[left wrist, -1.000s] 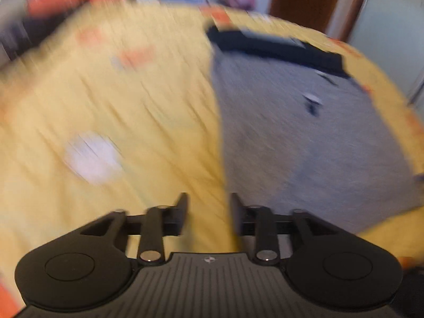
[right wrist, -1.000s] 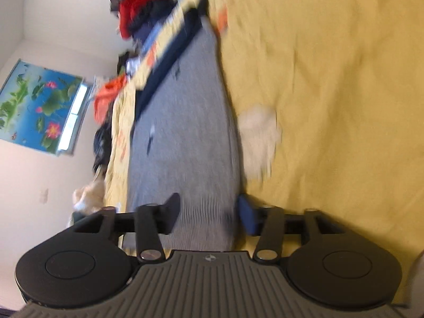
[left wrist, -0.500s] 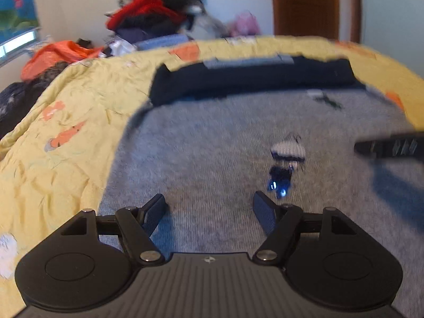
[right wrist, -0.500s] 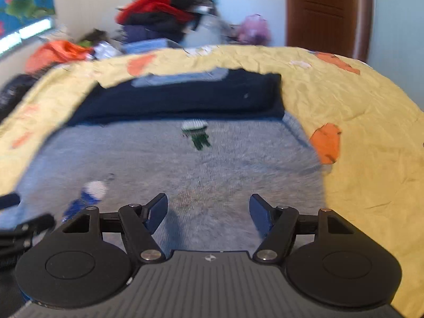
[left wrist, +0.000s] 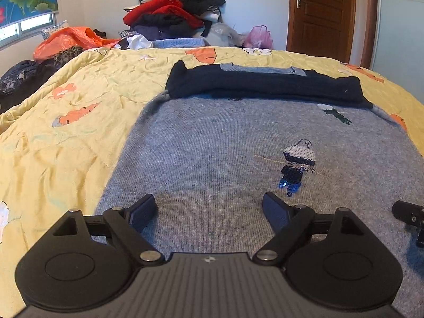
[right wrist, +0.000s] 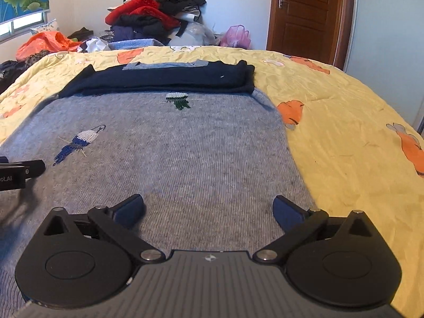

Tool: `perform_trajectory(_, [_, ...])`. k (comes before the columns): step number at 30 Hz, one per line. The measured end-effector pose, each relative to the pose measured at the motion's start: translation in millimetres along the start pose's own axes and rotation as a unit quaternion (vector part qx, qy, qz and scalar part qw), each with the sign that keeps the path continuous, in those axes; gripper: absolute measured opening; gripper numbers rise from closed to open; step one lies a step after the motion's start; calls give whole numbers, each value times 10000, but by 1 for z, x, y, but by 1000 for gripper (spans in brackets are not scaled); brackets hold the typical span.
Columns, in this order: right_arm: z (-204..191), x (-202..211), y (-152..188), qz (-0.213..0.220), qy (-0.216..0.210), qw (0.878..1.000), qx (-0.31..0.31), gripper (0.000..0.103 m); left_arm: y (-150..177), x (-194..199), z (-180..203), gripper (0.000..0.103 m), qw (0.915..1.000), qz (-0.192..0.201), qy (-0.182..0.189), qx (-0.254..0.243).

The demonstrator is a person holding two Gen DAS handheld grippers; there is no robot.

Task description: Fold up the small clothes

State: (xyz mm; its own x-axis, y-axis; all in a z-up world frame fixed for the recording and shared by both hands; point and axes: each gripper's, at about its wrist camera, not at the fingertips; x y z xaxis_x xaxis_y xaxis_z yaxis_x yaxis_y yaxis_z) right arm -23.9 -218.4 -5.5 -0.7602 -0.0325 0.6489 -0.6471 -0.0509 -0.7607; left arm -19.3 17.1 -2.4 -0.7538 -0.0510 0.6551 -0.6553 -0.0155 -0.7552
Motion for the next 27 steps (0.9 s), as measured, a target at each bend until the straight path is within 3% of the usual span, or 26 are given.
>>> perform_trajectory(18, [1,3,4,9,-29,10000,-20,103,3,6,-1,91,10000,-79,-56,-9])
perform_trajectory(27, [5,22,20,36,-160,9998,103,103,23,27,-8,91,10000,9,-91,-18])
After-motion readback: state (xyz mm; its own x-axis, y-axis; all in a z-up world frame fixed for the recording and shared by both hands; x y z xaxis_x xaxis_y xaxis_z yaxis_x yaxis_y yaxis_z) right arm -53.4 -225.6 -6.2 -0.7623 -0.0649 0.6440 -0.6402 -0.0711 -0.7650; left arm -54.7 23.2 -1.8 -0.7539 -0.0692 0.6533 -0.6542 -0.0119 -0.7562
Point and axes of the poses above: each gripper's, at about its wrist camera, not at the fingertips, and x roughly against the way its jaws point, z to its right, y to its underside
